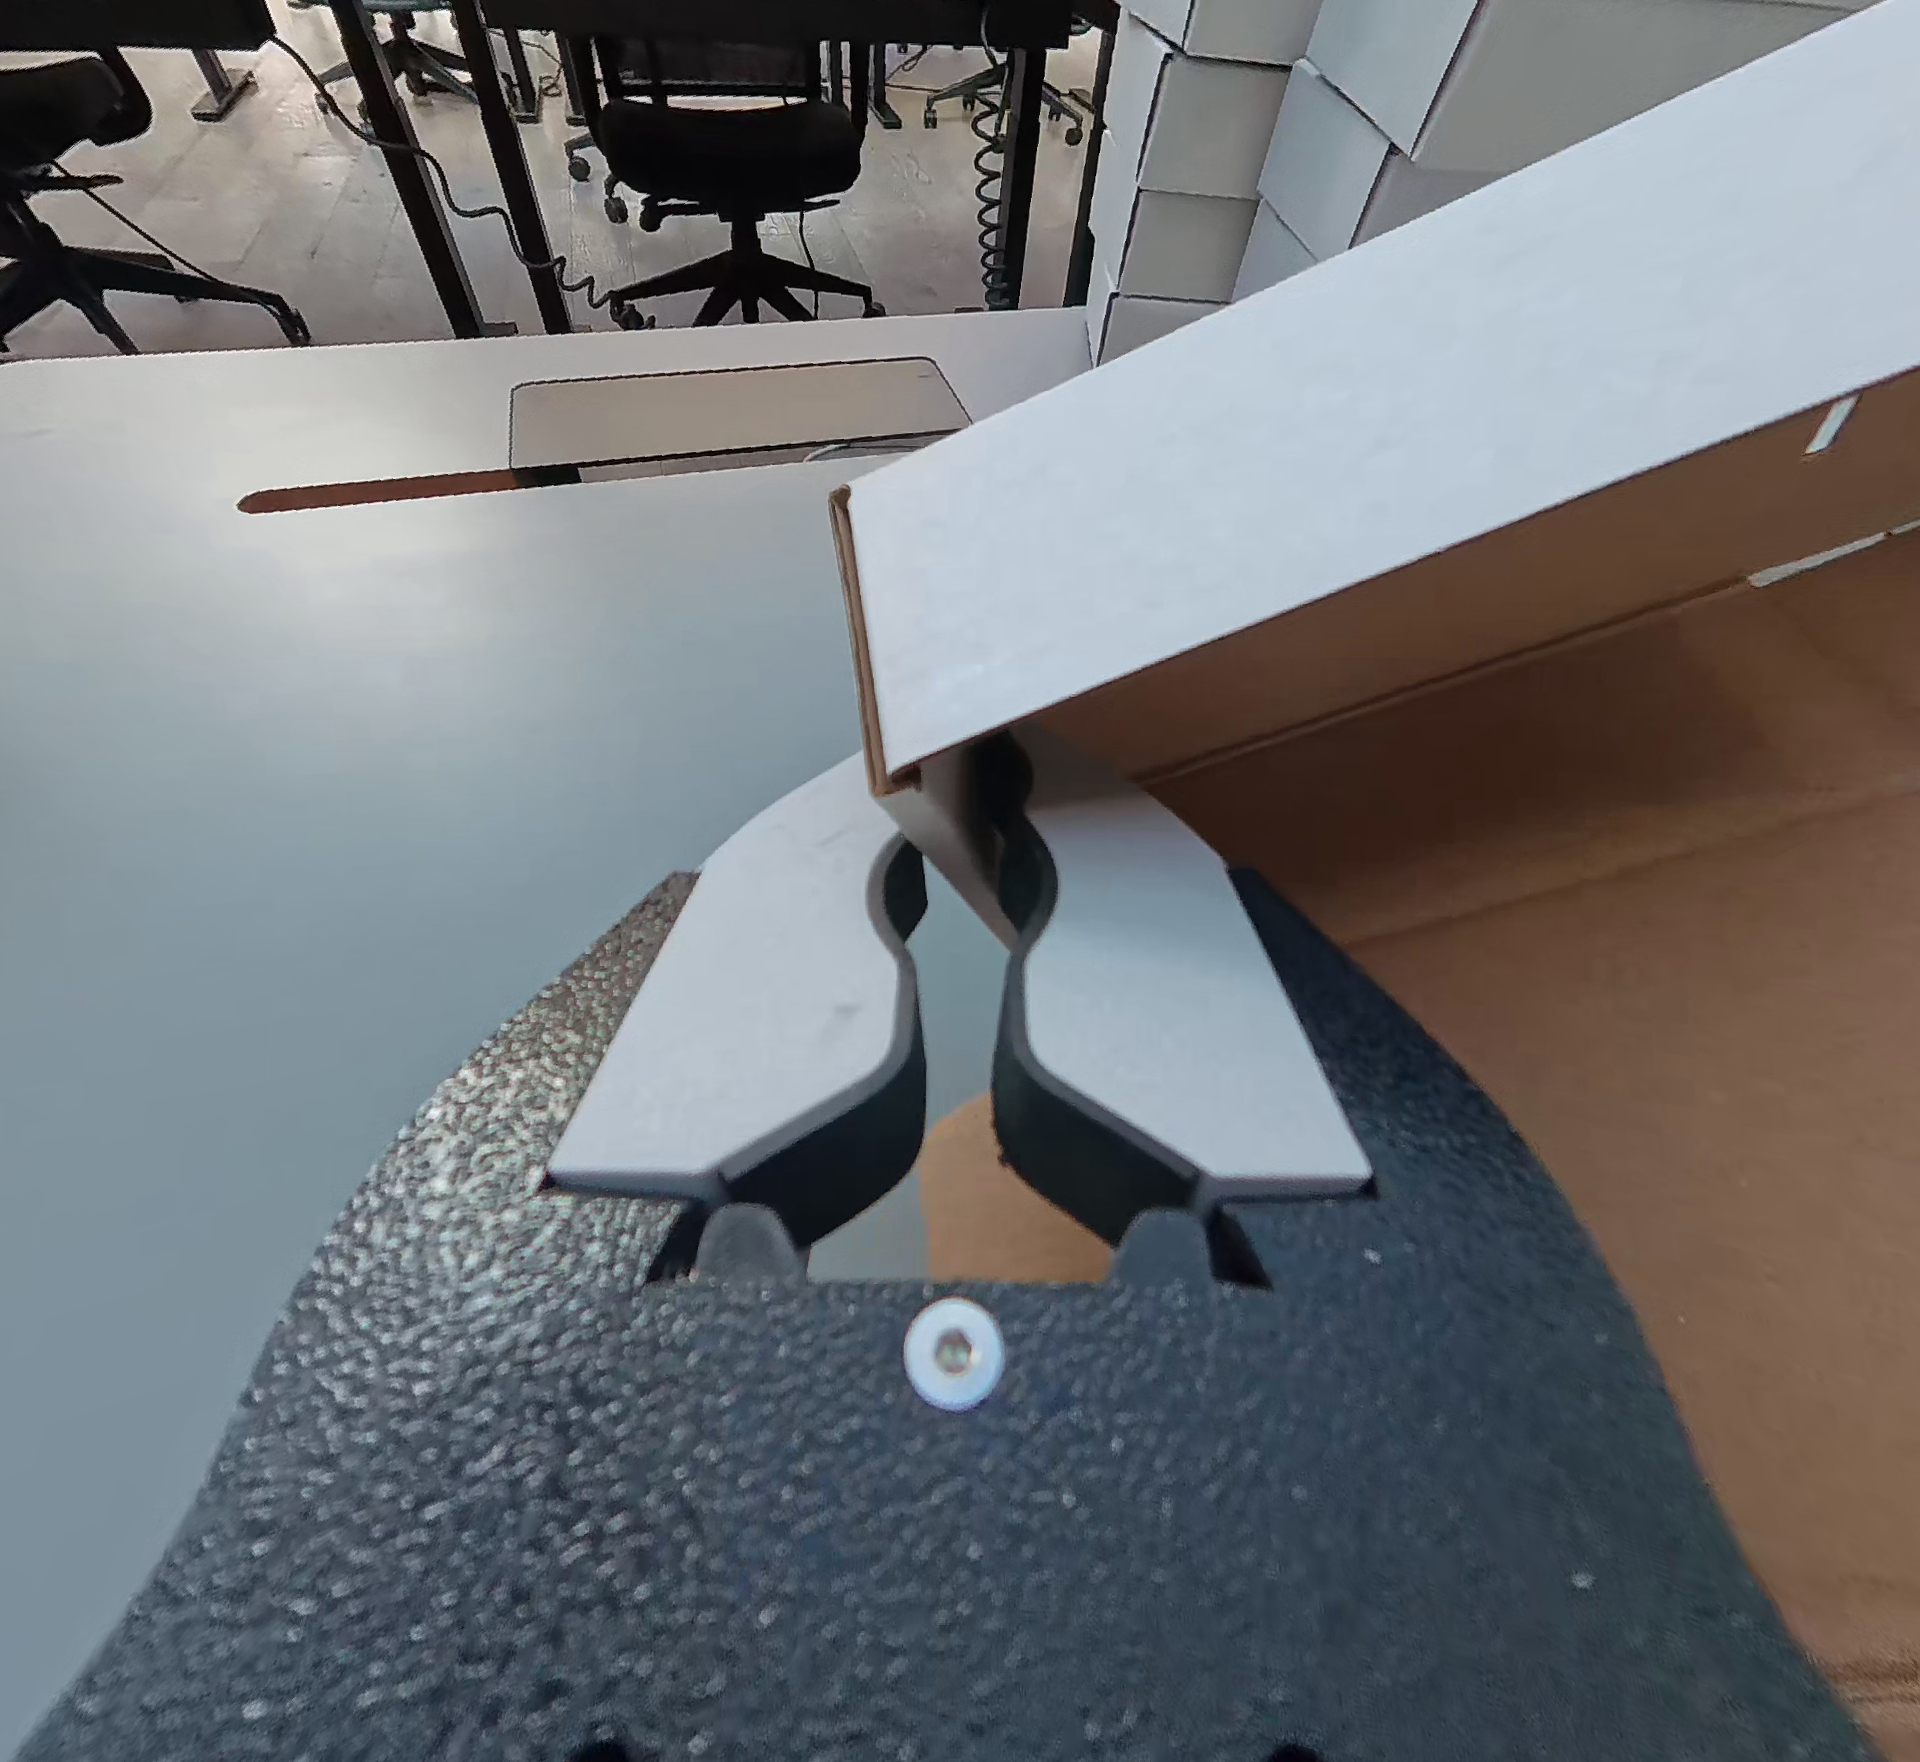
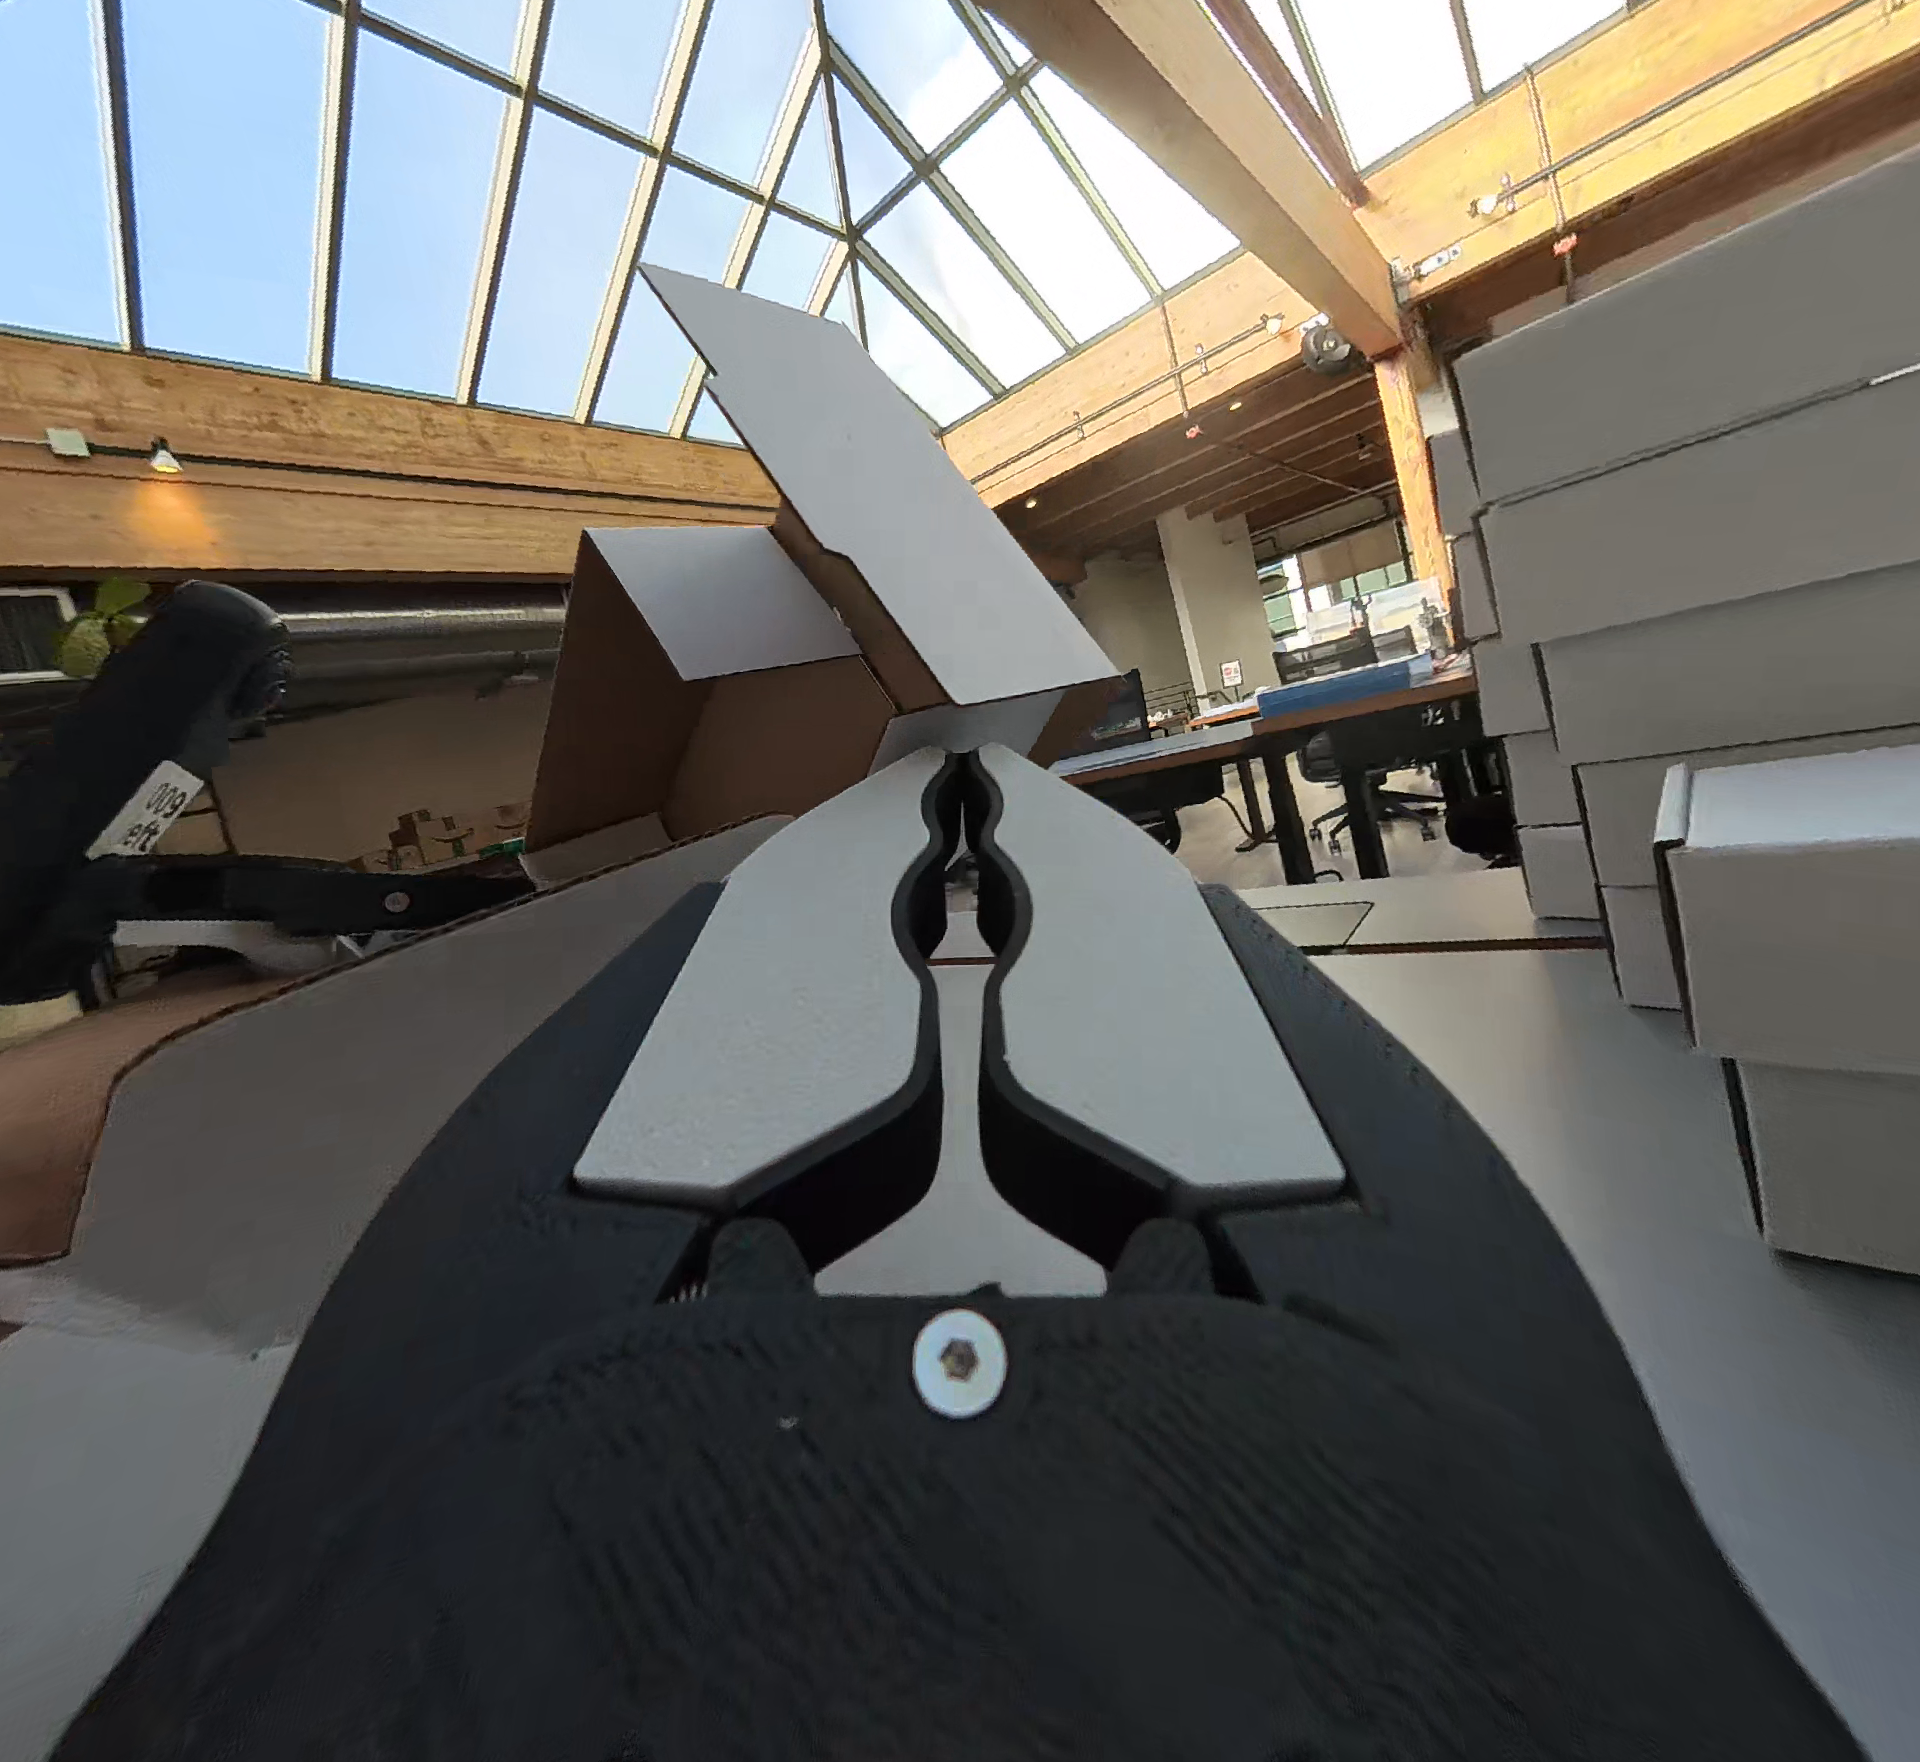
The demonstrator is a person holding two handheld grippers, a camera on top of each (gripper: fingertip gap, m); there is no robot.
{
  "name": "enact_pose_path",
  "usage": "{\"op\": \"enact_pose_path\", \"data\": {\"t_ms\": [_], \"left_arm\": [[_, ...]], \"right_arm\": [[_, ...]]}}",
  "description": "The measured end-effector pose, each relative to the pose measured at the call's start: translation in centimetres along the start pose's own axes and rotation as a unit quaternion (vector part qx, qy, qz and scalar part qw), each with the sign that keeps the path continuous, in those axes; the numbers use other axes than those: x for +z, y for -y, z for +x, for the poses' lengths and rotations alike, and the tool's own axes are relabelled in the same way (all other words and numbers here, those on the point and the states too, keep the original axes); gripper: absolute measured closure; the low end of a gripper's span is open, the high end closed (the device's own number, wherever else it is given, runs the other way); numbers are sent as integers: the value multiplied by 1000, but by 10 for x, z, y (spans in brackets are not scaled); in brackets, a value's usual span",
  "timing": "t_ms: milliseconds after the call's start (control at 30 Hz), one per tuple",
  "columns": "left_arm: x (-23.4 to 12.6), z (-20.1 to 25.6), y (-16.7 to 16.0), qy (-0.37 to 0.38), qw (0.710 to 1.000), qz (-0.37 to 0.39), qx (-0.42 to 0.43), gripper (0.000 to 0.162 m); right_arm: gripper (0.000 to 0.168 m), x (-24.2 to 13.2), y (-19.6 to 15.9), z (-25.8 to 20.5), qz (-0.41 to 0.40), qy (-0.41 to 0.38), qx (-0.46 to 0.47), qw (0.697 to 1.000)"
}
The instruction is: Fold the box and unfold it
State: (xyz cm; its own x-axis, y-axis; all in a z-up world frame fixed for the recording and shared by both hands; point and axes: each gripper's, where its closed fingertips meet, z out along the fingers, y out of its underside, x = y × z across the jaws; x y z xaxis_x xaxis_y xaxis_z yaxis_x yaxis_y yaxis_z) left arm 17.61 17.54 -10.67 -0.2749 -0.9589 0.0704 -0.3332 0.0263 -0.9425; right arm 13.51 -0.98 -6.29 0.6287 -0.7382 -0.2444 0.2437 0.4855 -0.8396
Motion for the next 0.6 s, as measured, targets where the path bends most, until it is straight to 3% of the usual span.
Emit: {"op": "enact_pose_path", "data": {"t_ms": [33, 167, 333, 500, 567, 600], "left_arm": [[1, 2, -2, -4, 1000, -8, 3, 153], [3, 6, -7, -16, 999, -17, 31, 152], [1, 4, -4, -22, 998, -19, 62, 152], [-1, -1, -1, -19, 999, -12, 40, 153], [1, 0, -2, -23, 999, -11, 31, 153], [1, 1, -2, -27, 999, -6, 28, 153]], "right_arm": [[168, 0, 2, -1, 6, -4, -27, 1000], [168, -1, 4, -7, -10, -2, -141, 990], [168, 1, 1, -4, -76, -5, -280, 957], [168, -5, -15, 1, -182, 25, -399, 898], [168, -8, -17, 0, -197, 28, -389, 899], [168, -9, -17, -2, -203, 34, -346, 915]]}}
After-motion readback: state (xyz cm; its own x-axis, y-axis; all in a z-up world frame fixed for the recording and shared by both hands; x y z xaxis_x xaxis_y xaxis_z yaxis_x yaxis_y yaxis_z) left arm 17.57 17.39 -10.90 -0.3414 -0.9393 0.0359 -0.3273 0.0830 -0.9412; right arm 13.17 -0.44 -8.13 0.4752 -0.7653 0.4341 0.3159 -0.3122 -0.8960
